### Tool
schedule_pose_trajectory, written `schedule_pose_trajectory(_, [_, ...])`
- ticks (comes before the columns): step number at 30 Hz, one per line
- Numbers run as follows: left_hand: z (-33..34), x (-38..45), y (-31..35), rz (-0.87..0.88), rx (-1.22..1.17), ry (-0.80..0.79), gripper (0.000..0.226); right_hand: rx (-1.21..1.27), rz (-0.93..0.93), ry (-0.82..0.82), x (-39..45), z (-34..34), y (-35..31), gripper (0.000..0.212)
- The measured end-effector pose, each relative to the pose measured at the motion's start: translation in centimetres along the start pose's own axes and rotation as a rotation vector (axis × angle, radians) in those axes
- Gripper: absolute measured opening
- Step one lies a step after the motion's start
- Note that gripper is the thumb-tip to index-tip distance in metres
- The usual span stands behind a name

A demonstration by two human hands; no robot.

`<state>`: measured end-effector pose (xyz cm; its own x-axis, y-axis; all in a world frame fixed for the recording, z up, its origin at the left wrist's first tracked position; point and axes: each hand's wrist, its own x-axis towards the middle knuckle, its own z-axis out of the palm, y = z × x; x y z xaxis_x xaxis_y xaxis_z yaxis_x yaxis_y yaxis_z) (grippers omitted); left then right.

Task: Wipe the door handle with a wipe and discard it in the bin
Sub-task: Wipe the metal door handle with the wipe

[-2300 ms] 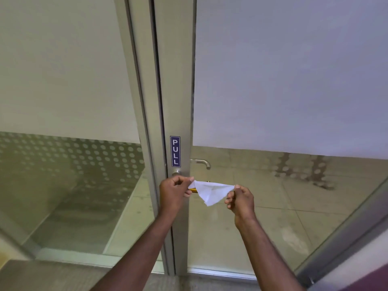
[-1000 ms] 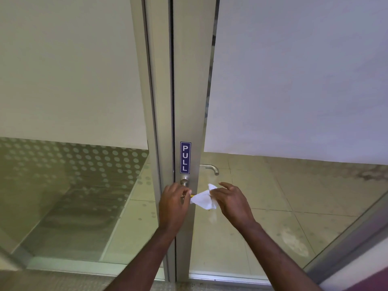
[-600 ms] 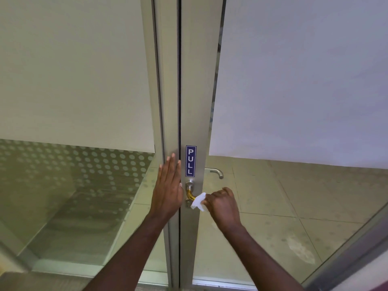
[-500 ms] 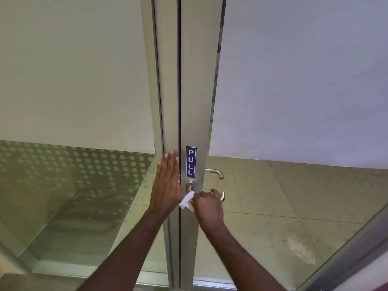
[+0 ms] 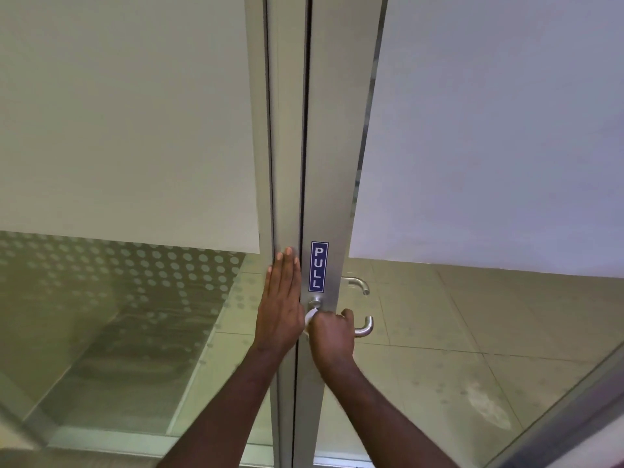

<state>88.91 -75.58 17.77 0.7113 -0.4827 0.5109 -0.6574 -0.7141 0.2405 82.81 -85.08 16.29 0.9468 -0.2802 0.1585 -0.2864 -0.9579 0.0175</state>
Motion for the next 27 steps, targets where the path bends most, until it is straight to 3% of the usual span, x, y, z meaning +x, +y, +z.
schedule_pose_trajectory(4, [0.3, 0.0, -1.0, 0.033, 0.096, -0.051, 0.098, 0.063, 0.046, 0.011, -0.4, 0.6, 0.7, 0.014])
schedule_pose_trajectory(8, [0.2, 0.0, -0.3, 0.010, 0.020, 0.008, 0.077, 0.051, 0.062, -0.003, 0.1, 0.5, 0.8, 0.016])
schedule_pose_trajectory(13, [0.7, -0.1, -0.3, 0.006, 0.033, 0.034, 0.075, 0.322, 0.293, 0.031, 2.9, 0.0, -0.5, 0.013])
schedule_pose_trajectory(16, [0.5, -0.1, -0.1, 0.004, 0.006, 0.057, 0.069, 0.286, 0.240, 0.022, 2.3, -0.2, -0.5, 0.012])
schedule_pose_trajectory(18, [0.4, -0.1, 0.0, 0.000, -0.043, 0.077, 0.071, 0.139, 0.117, 0.011, 0.9, 0.2, 0.3, 0.012])
schedule_pose_trajectory(21, [1.0, -0.1, -0.6, 0.013, -0.032, 0.106, 0.060, 0.018, 0.028, 0.023, -0.6, 0.5, 1.7, 0.024])
schedule_pose_trajectory(27, [1.4, 0.0, -0.1, -0.006, -0.036, 0.106, 0.067, 0.173, 0.174, 0.022, 1.9, -0.4, -0.8, 0.016])
